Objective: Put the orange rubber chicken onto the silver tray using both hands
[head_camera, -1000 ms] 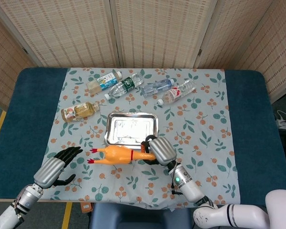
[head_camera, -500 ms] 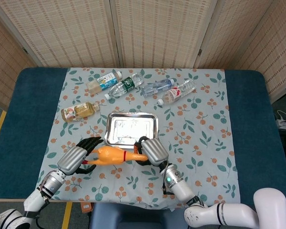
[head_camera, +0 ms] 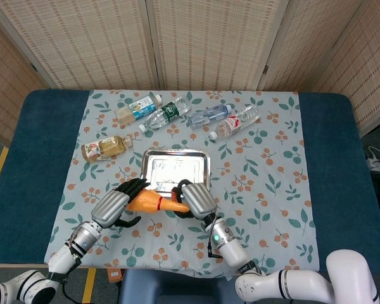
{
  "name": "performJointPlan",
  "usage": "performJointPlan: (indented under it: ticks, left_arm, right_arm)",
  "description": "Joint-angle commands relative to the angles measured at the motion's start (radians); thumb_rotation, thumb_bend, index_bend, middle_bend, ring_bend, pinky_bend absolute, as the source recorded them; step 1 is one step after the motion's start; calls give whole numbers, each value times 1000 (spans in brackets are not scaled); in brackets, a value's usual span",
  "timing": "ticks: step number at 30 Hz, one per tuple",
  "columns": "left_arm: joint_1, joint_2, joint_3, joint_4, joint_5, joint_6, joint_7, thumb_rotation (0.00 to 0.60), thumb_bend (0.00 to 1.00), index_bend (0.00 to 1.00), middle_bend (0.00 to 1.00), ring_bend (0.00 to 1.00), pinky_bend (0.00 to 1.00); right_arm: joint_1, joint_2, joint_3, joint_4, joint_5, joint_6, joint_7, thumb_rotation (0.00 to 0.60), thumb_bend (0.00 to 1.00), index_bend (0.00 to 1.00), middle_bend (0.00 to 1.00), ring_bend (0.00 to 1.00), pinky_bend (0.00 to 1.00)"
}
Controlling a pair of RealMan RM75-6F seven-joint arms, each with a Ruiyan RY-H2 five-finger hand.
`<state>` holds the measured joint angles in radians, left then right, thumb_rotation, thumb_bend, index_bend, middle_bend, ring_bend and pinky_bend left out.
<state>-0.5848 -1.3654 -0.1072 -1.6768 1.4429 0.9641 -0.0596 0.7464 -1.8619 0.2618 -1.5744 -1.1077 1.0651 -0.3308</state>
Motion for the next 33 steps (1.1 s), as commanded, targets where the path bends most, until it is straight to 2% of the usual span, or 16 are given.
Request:
performJointPlan:
  ticks: [1, 5, 9, 12, 15, 18, 19, 20, 22, 24, 26, 28, 33]
  left_arm:
    - [-19, -46, -29, 59, -41, -2, -23, 600, 327, 0, 0, 0, 98]
    - [-31, -66, -40, 101, -73, -15, -38, 600, 337, 0, 0, 0, 109]
    - [-35, -78, -43, 123, -101, -16, -23, 600, 342, 0, 0, 0, 177]
    - [-36, -75, -46, 118, -117, -20, -36, 600, 341, 24, 35, 61, 238]
    - [-37, -66, -49, 103, -132, -26, -46, 600, 353, 156, 177, 187, 315]
    - [-30, -75, -59, 93, -147, -2, -51, 600, 417, 405, 395, 349, 476]
    - [-26, -80, -60, 91, -151, 7, -51, 600, 468, 511, 496, 432, 537]
    - [-25, -82, -60, 89, -152, 12, -49, 600, 504, 567, 553, 478, 571]
    - [-20, -92, -62, 88, -156, 31, -44, 600, 641, 724, 699, 602, 704]
    - [-13, -103, -63, 90, -151, 54, -42, 600, 732, 818, 785, 689, 811]
    - [-6, -116, -65, 98, -141, 81, -44, 600, 794, 858, 836, 780, 910]
    - [4, -135, -68, 109, -130, 116, -48, 600, 814, 869, 879, 841, 964]
    - [7, -147, -59, 122, -116, 128, -44, 600, 851, 877, 928, 900, 1000]
  right_arm:
    - [-3, 9, 1, -12, -4, 5, 2, 600, 377, 946, 631, 833, 1000]
    - [-5, 15, 3, -19, -7, 9, 7, 600, 377, 946, 632, 833, 1000]
    - [-4, 19, 6, -18, -6, 9, 13, 600, 377, 946, 632, 833, 1000]
    - [-5, 23, 8, -17, -6, 9, 17, 600, 377, 946, 632, 833, 1000]
    - [-5, 25, 9, -17, -6, 10, 21, 600, 377, 946, 632, 833, 1000]
    - [-5, 29, 7, -19, -4, 9, 19, 600, 377, 946, 632, 833, 1000]
    - [-5, 30, 6, -20, -4, 10, 16, 600, 377, 946, 632, 833, 1000]
    - [-5, 31, 5, -21, -4, 11, 15, 600, 377, 946, 632, 833, 1000]
    - [-6, 32, 5, -24, -3, 14, 11, 600, 377, 946, 632, 833, 1000]
    - [-7, 34, 5, -29, -3, 17, 10, 600, 377, 946, 632, 833, 1000]
    - [-8, 37, 4, -32, -1, 18, 6, 600, 377, 946, 632, 833, 1000]
    - [-8, 40, 2, -38, 1, 19, 1, 600, 377, 946, 632, 833, 1000]
    - [-10, 45, 2, -51, 4, 24, -3, 600, 377, 946, 632, 833, 1000]
